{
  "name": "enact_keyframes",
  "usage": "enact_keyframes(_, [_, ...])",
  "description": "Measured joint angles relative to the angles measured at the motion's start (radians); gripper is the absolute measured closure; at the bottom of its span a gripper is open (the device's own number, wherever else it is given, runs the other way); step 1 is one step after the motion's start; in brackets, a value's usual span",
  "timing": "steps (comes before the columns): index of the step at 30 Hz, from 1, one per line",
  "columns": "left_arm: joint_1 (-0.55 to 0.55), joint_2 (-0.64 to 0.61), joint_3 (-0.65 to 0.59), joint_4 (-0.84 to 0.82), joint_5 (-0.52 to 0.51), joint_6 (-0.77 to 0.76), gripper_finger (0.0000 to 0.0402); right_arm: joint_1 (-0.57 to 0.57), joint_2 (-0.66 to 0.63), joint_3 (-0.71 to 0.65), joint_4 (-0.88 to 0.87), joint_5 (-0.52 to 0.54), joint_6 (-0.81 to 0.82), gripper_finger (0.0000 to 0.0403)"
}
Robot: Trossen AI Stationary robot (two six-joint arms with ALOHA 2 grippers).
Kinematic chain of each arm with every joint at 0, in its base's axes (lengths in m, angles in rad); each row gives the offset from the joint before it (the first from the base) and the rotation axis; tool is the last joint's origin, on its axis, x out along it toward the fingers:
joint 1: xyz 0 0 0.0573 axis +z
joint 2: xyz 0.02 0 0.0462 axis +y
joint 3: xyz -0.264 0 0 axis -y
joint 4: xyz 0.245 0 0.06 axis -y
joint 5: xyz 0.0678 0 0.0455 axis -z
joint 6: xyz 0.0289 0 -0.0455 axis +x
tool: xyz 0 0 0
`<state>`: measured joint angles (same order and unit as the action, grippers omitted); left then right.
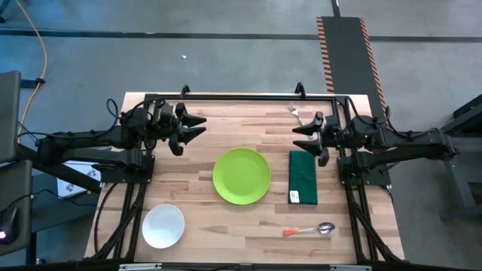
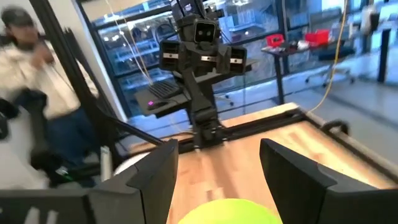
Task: Set table place
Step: Put the white bowl on top of the green plate
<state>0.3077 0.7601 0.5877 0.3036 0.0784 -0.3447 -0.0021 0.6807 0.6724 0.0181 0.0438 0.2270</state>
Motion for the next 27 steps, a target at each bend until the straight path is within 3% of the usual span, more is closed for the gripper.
enact_keyframes(5, [0.0,0.0,0.0,-0.008,0.0,0.0,0.0222,0.0,0.0,0.0,0.001,0.009,-0.156,0.0183])
enact_keyframes(27, [0.0,0.004,0.001,-0.024,0.041,-0.003,0.0222,0.0,0.0,0.0,0.002,0.012,-0.157,0.0183])
